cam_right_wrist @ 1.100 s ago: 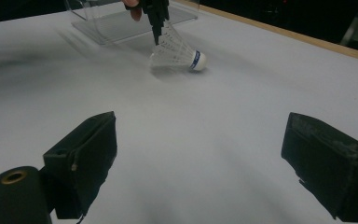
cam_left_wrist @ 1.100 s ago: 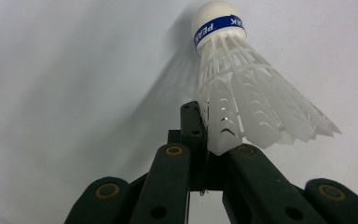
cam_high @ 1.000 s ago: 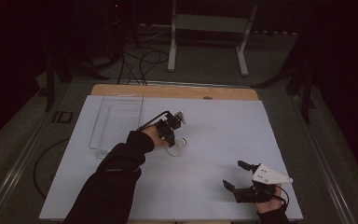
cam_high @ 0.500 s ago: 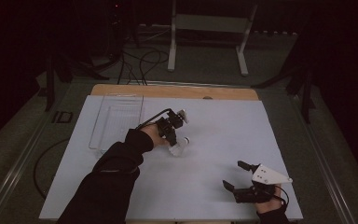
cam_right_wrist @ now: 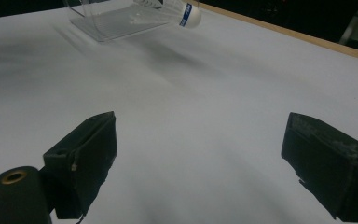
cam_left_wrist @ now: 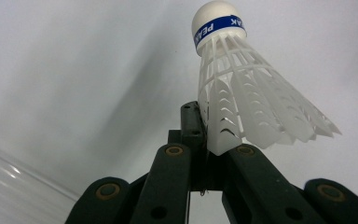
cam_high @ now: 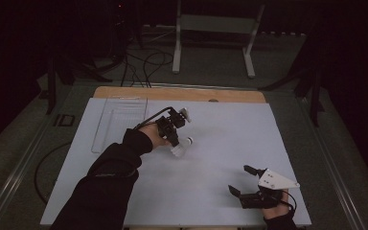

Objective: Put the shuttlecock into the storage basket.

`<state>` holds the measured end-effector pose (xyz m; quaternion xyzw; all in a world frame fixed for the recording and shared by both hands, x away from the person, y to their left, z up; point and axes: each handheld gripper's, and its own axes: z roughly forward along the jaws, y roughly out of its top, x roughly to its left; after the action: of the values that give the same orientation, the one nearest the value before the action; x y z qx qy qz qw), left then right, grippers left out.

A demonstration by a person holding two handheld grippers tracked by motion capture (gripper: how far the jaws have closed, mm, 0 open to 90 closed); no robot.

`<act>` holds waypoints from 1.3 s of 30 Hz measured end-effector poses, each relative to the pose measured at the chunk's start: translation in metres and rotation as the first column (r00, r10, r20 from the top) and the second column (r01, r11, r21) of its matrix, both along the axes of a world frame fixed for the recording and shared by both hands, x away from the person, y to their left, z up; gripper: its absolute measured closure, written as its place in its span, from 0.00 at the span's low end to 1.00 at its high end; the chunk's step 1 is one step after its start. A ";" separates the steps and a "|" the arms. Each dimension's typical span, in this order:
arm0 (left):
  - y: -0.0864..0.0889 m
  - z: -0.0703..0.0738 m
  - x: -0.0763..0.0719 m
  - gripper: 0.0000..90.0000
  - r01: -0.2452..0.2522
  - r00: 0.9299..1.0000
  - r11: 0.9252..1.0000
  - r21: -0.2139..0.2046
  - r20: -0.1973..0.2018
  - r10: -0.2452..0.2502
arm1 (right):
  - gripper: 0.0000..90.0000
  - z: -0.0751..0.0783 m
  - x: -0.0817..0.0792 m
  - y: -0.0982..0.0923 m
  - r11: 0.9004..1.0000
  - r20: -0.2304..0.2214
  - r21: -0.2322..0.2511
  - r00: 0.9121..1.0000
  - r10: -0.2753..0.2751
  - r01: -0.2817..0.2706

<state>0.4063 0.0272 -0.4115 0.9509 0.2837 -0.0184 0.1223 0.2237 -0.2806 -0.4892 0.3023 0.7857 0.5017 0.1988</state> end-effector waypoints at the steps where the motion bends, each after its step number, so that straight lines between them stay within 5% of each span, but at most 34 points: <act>1: 0.000 0.001 0.000 1.00 0.000 1.000 1.000 0.002 0.000 0.000 | 0.12 0.000 0.000 0.000 1.000 0.001 0.002 1.000 0.002 -0.002; 39: 0.037 0.052 0.000 1.00 -0.055 0.997 0.998 -0.023 0.054 0.057 | 0.12 0.000 0.000 0.001 1.000 0.004 0.008 1.000 0.004 -0.004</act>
<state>0.4059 0.0637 -0.3596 0.9413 0.3066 0.0080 0.1408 0.2238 -0.2796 -0.4897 0.3006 0.7839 0.5059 0.1979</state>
